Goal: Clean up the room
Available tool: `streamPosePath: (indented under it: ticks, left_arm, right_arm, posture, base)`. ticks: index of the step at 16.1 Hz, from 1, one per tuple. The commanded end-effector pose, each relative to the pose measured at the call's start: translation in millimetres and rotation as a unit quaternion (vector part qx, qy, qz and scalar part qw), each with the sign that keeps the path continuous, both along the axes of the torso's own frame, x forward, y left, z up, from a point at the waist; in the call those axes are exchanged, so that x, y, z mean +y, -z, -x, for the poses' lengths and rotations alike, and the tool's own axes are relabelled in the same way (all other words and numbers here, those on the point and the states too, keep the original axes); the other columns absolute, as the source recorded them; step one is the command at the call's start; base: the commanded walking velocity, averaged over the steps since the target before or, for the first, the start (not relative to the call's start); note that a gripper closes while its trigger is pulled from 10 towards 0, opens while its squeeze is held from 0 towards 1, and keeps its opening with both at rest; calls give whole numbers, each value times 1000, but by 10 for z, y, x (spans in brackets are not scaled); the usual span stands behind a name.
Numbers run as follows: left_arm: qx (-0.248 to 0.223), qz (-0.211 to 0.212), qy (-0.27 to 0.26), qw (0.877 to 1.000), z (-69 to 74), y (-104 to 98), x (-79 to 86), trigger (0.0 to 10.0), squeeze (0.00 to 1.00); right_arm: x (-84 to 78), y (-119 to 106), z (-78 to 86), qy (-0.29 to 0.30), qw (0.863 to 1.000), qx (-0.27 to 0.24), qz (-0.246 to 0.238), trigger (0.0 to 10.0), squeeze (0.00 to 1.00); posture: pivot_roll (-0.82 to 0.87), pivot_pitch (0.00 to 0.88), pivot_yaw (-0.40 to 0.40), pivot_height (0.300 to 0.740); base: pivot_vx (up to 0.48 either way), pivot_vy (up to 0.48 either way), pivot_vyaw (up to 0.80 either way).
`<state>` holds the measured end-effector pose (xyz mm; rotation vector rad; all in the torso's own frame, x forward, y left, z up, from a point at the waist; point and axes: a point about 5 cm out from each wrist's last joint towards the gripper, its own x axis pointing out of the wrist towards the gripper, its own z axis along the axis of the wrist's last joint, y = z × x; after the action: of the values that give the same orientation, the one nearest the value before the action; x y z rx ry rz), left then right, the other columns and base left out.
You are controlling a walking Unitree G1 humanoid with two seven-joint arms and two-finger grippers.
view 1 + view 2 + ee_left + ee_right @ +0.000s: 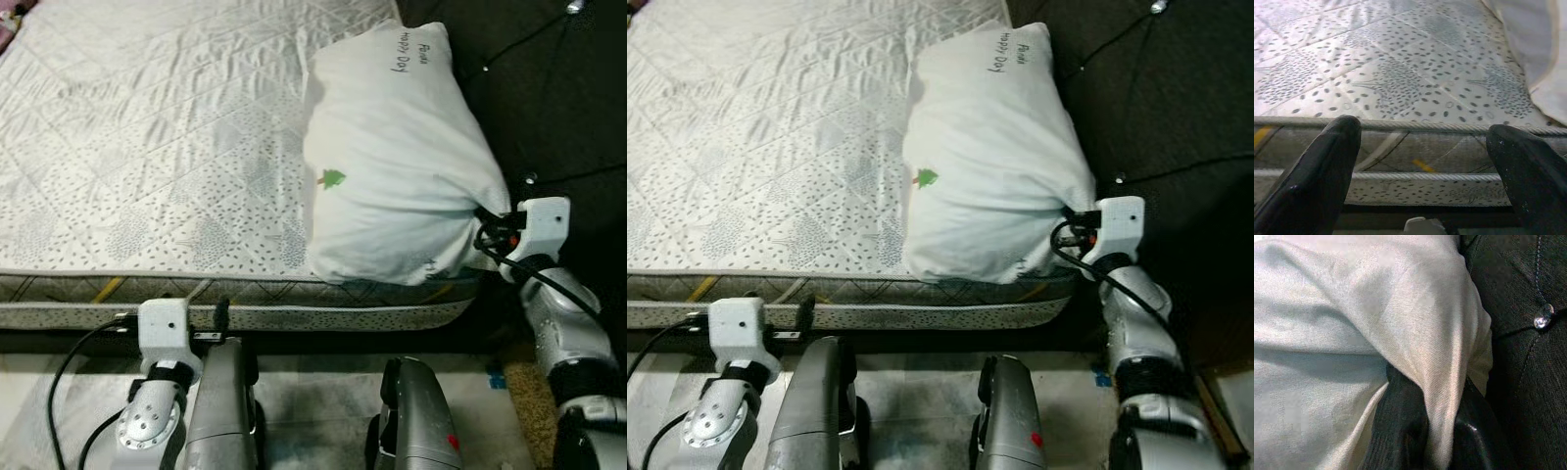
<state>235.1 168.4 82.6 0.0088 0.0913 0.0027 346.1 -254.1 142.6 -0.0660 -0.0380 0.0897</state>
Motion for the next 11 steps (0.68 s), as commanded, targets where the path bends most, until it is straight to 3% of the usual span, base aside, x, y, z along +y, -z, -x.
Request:
streamPosePath:
  ticks: [1,2,3,4,5,6,10,11]
  left_arm:
    - [7,-4,3,1000,-7,47,15,10000,0]
    - [7,-4,3,1000,-14,46,11,10000,0]
    - [6,-3,5,1000,-31,45,-4,10000,0]
    - [5,-3,5,1000,-36,46,-7,10000,0]
    - [5,-3,5,1000,-41,47,-8,10000,0]
    - [4,-3,4,1000,-48,47,-4,10000,0]
    - [1,-8,-3,1000,-58,51,40,10000,0]
    - [-1,-9,-6,1000,-64,47,52,10000,0]
  right_arm:
    - [68,20,57,-10,1000,0,-6,0,0]
    - [87,26,58,-14,1000,0,1,0,0]
    - [119,22,32,-12,1000,8,16,10000,0]
    - [127,1,9,-9,1000,10,12,10000,0]
    - [141,-30,-22,-10,1000,9,2,10000,718]
    - [189,-77,-51,-24,1000,1,-6,10000,1000]
    - [381,-199,-142,-37,999,-21,22,10000,1000]
    - [405,-280,-168,-17,997,-48,54,10000,1000]
  posture:
    - [70,175,-7,570]
    - [70,175,-7,570]
    - [71,170,-9,570]
    - [71,167,-10,570]
    - [73,164,-12,570]
    - [77,160,-13,570]
    - [87,147,-16,570]
    - [91,145,-17,570]
  base:
    - [0,0,0]
    - [0,0,0]
    - [0,0,0]
    - [0,0,0]
    - [0,0,0]
    - [0,0,0]
    - [0,0,0]
    - [0,0,0]
